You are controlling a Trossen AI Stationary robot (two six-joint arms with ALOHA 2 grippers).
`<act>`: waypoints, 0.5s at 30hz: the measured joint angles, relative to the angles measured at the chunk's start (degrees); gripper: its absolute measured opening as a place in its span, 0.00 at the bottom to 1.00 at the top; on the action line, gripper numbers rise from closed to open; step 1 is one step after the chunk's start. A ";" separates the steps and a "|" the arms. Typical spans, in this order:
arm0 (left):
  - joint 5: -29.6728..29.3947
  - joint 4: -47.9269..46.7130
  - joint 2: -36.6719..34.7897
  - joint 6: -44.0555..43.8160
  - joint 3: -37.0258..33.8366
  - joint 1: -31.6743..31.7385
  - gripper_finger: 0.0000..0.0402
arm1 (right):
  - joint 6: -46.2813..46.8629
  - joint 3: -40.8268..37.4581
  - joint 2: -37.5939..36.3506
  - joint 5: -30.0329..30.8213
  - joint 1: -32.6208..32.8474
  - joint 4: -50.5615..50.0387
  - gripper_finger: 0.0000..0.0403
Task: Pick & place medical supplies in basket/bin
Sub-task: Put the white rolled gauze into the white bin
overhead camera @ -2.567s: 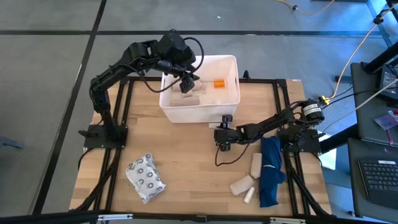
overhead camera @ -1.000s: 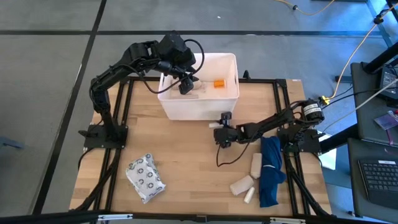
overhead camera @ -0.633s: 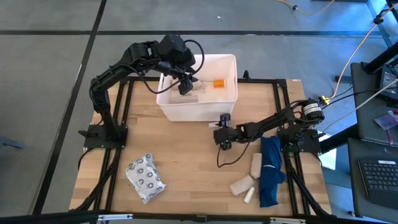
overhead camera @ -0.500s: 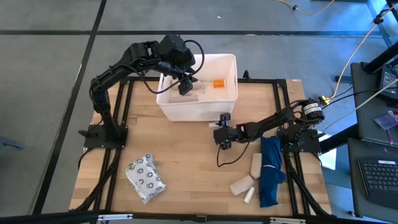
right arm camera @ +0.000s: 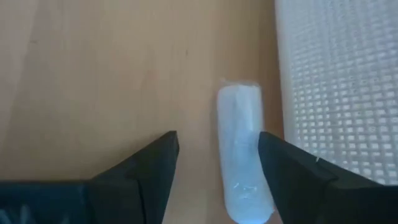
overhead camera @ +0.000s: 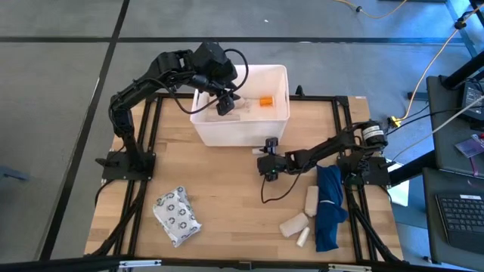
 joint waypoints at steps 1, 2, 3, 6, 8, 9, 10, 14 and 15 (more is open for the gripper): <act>-0.04 -0.09 0.00 -0.02 0.00 0.02 0.46 | -0.17 -0.02 0.04 0.30 0.00 0.48 0.57; -0.14 -0.34 0.00 -0.02 0.00 0.01 0.46 | -0.29 0.00 0.04 0.30 0.00 0.68 0.57; -0.21 -0.54 0.00 -0.02 0.00 0.00 0.46 | -0.29 0.02 0.04 0.42 -0.02 0.72 0.57; -0.39 -0.74 0.00 -0.02 0.00 0.00 0.46 | -0.27 0.02 0.08 0.83 -0.09 0.66 0.57; -0.42 -0.74 0.00 -0.01 0.00 0.02 0.46 | -0.24 0.04 0.15 1.87 -0.11 0.72 0.57; -0.43 -0.74 0.00 -0.02 0.00 0.00 0.46 | -0.32 0.02 0.20 2.73 -0.20 0.65 0.56; -0.44 -0.74 0.00 -0.02 0.00 0.00 0.46 | -0.65 0.02 0.26 3.41 -0.20 0.55 0.55; -0.48 -0.74 0.00 -0.02 0.00 0.02 0.46 | -1.04 0.02 0.24 5.57 -0.22 0.42 0.47; -0.48 -0.74 0.00 0.00 0.00 0.00 0.46 | -1.01 0.02 0.24 5.57 -0.22 0.44 0.45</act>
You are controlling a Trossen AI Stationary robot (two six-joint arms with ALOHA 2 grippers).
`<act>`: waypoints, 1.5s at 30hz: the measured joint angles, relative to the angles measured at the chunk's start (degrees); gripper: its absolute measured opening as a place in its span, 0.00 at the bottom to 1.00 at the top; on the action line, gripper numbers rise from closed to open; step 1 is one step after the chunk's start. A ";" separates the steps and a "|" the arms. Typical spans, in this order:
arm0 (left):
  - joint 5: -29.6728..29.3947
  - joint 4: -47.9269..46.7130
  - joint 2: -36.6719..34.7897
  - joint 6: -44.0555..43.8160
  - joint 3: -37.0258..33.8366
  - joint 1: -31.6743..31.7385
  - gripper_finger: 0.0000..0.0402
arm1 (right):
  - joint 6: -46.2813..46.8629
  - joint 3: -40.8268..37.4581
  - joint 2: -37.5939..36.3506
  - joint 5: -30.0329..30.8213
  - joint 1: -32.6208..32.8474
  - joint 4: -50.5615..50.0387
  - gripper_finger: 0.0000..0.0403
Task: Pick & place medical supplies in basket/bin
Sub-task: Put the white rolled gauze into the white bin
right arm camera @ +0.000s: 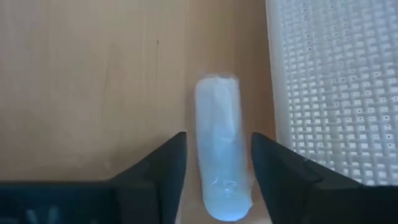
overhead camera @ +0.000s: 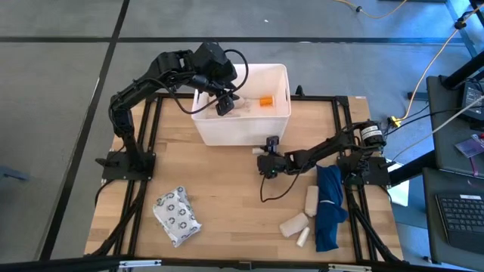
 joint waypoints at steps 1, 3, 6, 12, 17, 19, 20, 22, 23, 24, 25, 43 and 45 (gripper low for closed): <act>0.00 0.00 0.00 0.00 0.00 0.01 0.46 | 0.00 0.00 0.00 0.01 0.00 -0.01 0.42; 0.00 0.00 0.00 0.00 0.00 0.00 0.46 | -0.03 0.00 -0.02 -0.03 0.00 0.00 0.38; 0.00 0.00 0.00 -0.02 0.00 0.00 0.46 | -1.23 -0.02 -0.09 -1.76 -0.20 0.00 0.32; 0.00 0.00 0.00 -0.02 0.00 0.02 0.46 | -1.54 -0.02 -0.15 -5.33 -1.01 0.13 0.25; 0.00 0.00 0.00 -0.02 0.00 0.02 0.46 | -1.31 -0.02 -0.13 -5.44 -1.03 0.13 0.18; 0.00 0.00 0.00 -0.02 0.00 0.02 0.46 | -1.27 -0.02 -0.13 -5.44 -1.03 0.03 0.15; 0.00 0.00 0.00 -0.02 0.00 0.00 0.46 | -1.23 -0.02 -0.13 -5.44 -1.03 -0.04 0.13; 0.01 0.00 0.00 -0.02 0.00 0.02 0.46 | -1.17 -0.02 -0.13 -5.44 -1.03 -0.10 0.09; 0.00 0.00 0.00 -0.02 0.00 0.01 0.46 | -1.14 -0.02 -0.13 -5.44 -1.03 -0.11 0.07; 0.02 0.00 0.00 -0.02 0.00 0.02 0.46 | -1.15 -0.02 -0.12 -5.44 -1.03 -0.12 0.05; 0.01 0.00 0.00 -0.06 0.00 0.02 0.46 | -1.15 -0.02 -0.11 -5.44 -1.03 -0.14 0.04; 0.02 -0.74 0.00 -1.09 0.00 0.01 0.46 | 2.10 -0.20 -10.33 -12.75 -0.04 -6.07 0.00; 0.02 -1.80 0.00 -1.09 0.00 0.00 0.46 | 2.51 -0.27 -11.96 -16.01 -0.09 -8.08 0.00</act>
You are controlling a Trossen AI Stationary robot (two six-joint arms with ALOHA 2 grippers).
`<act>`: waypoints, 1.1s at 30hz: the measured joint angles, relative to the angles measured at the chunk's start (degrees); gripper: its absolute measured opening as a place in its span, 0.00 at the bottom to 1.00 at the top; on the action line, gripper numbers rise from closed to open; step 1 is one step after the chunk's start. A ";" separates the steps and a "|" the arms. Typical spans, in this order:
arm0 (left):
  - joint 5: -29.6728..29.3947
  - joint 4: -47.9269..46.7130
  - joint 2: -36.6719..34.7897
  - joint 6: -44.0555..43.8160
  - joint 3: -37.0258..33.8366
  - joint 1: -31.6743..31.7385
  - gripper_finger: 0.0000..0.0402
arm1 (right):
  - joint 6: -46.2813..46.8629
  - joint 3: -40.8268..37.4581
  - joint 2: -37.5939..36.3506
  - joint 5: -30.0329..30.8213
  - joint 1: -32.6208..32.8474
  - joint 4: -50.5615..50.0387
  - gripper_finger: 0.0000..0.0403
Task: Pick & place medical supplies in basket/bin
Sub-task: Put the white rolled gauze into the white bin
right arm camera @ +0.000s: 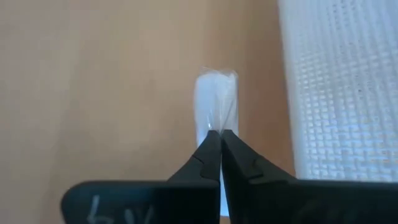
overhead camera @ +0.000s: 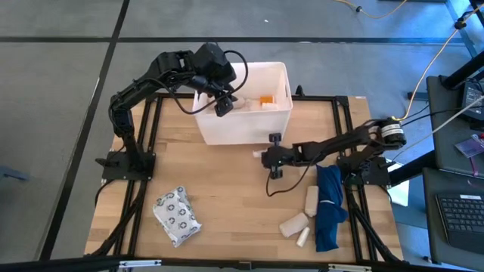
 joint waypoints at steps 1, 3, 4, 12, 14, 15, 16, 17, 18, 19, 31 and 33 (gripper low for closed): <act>0.00 -0.70 0.00 0.00 0.00 0.00 0.46 | 0.43 -0.04 -0.76 -1.91 -0.05 -0.56 0.00; 0.00 -1.87 0.00 0.00 0.00 0.00 0.46 | 1.37 -0.02 -1.78 -4.49 -0.19 -0.80 0.00; 0.00 -2.31 0.00 -0.02 0.00 0.02 0.46 | 1.92 0.04 -1.89 -5.33 -0.19 -1.21 0.00; -0.88 -3.42 0.00 -0.02 0.00 0.00 0.46 | 7.27 0.07 -1.88 -18.89 -0.65 -4.32 0.00; -0.88 -3.42 0.00 -0.02 0.00 0.02 0.46 | 8.52 0.09 -1.89 -20.89 -0.67 -4.70 0.00; -0.90 -3.42 0.00 -0.02 0.00 0.02 0.46 | 9.12 0.11 -1.94 -21.89 -0.72 -4.86 0.00; -0.87 -3.42 0.00 -0.01 0.00 0.01 0.46 | 9.94 0.14 -1.98 -22.97 -0.75 -5.07 0.00; -0.87 -3.42 0.00 0.00 0.00 0.01 0.46 | 10.57 0.14 -2.00 -24.26 -0.76 -5.08 0.00; -0.87 -3.42 0.00 0.00 0.00 0.00 0.46 | 11.26 0.15 -2.18 -26.21 -0.80 -5.19 0.00; -0.87 -3.42 0.00 0.00 0.00 0.00 0.46 | 11.94 0.14 -2.49 -28.38 -0.95 -5.45 0.00; -0.68 -8.76 0.00 0.00 0.00 0.00 0.46 | 31.76 2.61 -13.22 -67.01 -3.66 -6.09 0.00; -0.68 -11.00 0.00 -0.20 0.00 0.01 0.46 | 34.27 5.28 -16.20 -69.13 -3.60 -6.04 0.00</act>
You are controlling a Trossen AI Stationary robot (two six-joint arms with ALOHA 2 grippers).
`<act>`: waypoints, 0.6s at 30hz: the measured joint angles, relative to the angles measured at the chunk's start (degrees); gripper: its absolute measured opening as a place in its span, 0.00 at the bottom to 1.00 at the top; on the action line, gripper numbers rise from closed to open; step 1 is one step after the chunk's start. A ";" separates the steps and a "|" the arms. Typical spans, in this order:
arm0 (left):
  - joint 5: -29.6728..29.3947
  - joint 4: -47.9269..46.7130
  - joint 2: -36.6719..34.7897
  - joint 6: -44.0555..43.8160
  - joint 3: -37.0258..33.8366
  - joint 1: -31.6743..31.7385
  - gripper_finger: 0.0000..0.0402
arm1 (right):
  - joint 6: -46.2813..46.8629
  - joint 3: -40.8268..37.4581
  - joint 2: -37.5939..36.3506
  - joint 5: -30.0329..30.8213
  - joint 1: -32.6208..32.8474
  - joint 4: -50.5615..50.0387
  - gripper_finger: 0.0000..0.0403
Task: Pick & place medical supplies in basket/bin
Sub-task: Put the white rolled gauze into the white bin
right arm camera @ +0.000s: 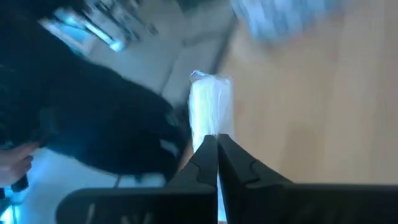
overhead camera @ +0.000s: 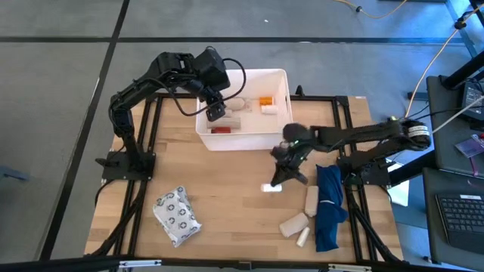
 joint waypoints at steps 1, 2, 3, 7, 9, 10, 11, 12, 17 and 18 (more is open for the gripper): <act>-0.03 -1.17 0.00 -0.30 0.00 -0.01 0.46 | 0.19 1.60 -1.49 0.02 0.19 0.10 0.00; -0.04 -2.19 0.00 -0.71 0.00 -0.01 0.46 | 0.27 3.21 -2.99 0.66 0.42 0.04 0.00; -0.05 -2.75 0.00 -1.27 0.00 -0.02 0.46 | 0.27 4.90 -4.32 2.16 0.60 -0.02 0.00; -0.20 -2.41 -0.61 -2.98 -0.07 -0.77 0.46 | -0.31 13.20 -8.26 13.43 0.80 -1.71 0.00; -0.20 -2.43 -1.94 -2.04 -0.07 -1.44 0.46 | -4.37 18.47 -8.55 21.95 0.22 -6.52 0.00; -0.24 -2.35 -2.78 -1.95 -0.07 -1.78 0.46 | -7.43 21.17 -8.30 26.41 -0.13 -9.18 0.00; -0.39 -2.00 -3.77 -1.97 -0.07 -2.15 0.46 | -10.75 24.02 -7.56 31.30 -0.51 -11.41 0.00; -0.90 -1.12 -4.78 -2.24 -0.07 -2.57 0.46 | -13.80 26.63 -6.61 36.25 -1.07 -13.15 0.00; -3.75 8.05 -10.30 -2.41 -0.04 -5.03 0.46 | -20.97 37.07 1.67 46.74 -7.38 -16.57 0.00; -3.78 9.45 -11.19 -2.42 -0.02 -5.46 0.46 | -21.92 38.55 3.70 45.98 -8.82 -16.84 0.00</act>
